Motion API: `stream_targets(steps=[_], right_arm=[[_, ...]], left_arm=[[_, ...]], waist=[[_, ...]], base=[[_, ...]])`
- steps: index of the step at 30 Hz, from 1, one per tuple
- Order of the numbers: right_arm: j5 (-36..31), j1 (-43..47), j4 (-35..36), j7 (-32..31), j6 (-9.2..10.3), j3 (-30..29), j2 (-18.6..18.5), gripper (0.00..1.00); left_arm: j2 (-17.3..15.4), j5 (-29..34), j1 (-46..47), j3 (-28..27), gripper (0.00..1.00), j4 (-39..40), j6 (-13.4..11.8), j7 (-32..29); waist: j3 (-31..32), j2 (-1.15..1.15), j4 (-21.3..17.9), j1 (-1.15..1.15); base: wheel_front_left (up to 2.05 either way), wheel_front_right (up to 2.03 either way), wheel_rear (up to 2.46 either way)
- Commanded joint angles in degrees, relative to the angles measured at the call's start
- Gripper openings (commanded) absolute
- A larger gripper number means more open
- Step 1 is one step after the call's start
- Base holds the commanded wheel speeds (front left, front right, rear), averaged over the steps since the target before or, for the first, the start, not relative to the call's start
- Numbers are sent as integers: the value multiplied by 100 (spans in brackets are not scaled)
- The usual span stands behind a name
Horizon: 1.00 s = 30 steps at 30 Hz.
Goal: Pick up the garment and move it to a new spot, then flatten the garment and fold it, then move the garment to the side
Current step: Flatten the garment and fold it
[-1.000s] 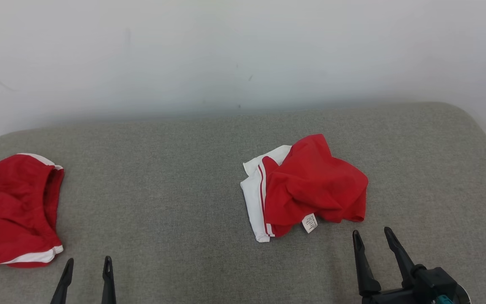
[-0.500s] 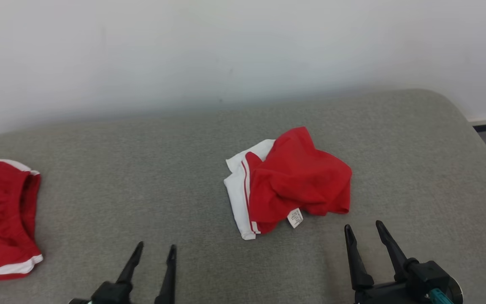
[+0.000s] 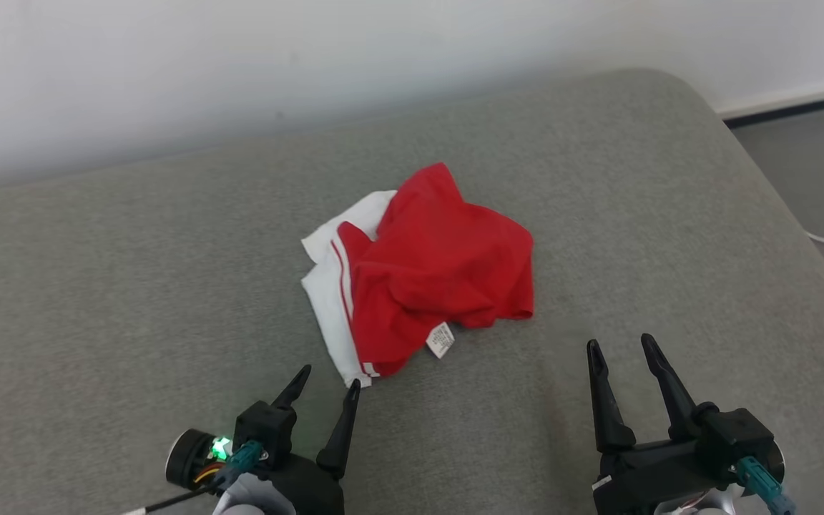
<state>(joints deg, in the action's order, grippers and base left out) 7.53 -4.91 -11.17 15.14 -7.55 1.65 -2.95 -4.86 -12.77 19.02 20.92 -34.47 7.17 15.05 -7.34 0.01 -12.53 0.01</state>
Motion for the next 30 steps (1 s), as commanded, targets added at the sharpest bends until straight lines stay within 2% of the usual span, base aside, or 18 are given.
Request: stream_targets(steps=[1,11,12,13,14,17,21,30], right_arm=[[63,-61,8,1,13,16,14,100],[91,-129,-25,1,13,23,13,100],[80,-129,-26,1,13,21,13,100],[66,-125,-24,1,13,24,13,100],[51,-117,-25,1,13,20,13,100],[30,-70,-13,1,13,2,12,100],[19,22,-3,1,13,-110,11,100],[128,199,-32,2,13,-72,11,100]], left_arm=[[-9,-11,170,70,100,-141,24,18],[-76,-160,833,585,100,-1090,25,19],[-106,-157,894,609,65,-1153,25,19],[-136,-164,948,568,23,-1199,25,19],[-140,-199,981,513,0,-1225,25,19],[-141,-212,1024,370,0,-1226,-4,19],[-173,-165,876,117,0,-819,-68,19],[-613,204,343,-235,0,546,-269,19]], waist=[[-355,-1,-410,-1],[-303,-1,-520,-1],[-281,-1,-510,-1],[-269,-1,-494,-1],[-257,-1,-476,-1],[-210,-1,-384,-1],[-95,-1,-99,-1],[271,-1,734,-1]], base=[[0,0,0],[0,0,0],[0,0,0],[0,0,0],[0,0,0],[0,0,0],[0,0,0],[0,0,0]])
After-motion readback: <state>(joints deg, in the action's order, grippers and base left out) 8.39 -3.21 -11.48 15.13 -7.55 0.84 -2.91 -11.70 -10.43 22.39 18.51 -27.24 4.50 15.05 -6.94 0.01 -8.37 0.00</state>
